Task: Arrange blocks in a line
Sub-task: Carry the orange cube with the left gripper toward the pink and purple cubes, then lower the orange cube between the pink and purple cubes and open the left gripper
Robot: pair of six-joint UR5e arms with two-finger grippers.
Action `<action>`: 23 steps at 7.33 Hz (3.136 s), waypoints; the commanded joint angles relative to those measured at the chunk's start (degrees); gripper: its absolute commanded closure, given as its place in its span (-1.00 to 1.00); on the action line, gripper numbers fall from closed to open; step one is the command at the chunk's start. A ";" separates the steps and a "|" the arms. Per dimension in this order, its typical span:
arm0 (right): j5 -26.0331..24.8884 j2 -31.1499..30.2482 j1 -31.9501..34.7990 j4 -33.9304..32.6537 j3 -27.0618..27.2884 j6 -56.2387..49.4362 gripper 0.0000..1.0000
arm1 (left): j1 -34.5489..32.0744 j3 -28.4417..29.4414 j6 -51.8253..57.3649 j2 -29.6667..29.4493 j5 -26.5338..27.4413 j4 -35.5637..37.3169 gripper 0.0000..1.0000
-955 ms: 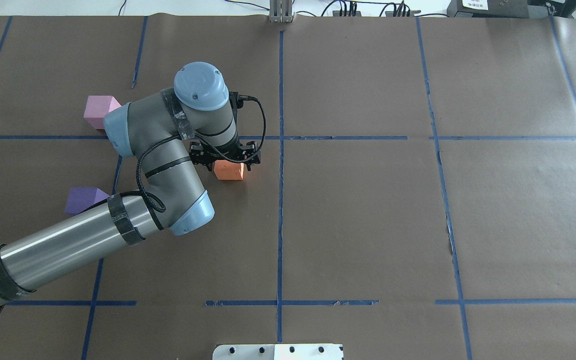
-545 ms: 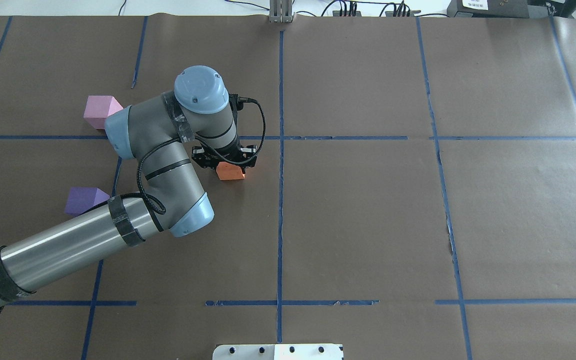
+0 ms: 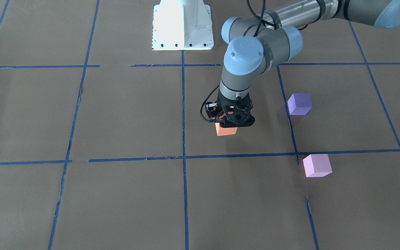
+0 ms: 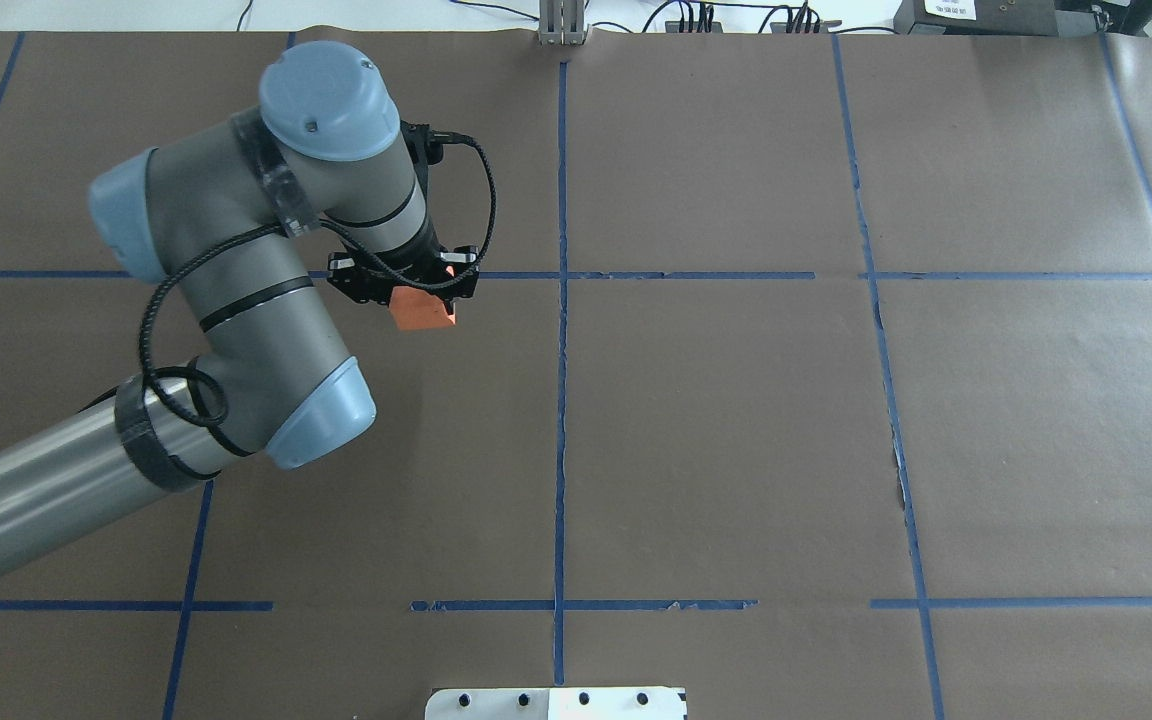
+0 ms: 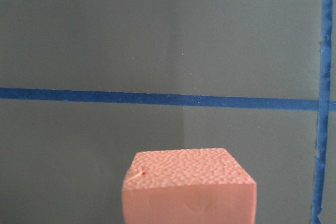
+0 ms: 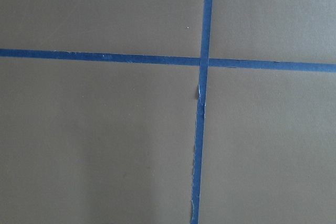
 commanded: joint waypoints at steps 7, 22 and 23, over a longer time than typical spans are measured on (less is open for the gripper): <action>-0.06 0.00 0.02 0.00 0.00 0.00 -1.00 | -7.27 -4.27 15.76 21.79 -0.62 -14.53 1.00; -0.06 0.09 0.02 0.00 0.00 0.00 -1.00 | -11.84 7.53 23.41 21.34 -6.43 -15.35 -1.00; 0.02 0.00 0.02 0.00 0.00 0.00 -1.00 | -12.10 7.45 23.41 21.34 -6.42 -15.35 -1.00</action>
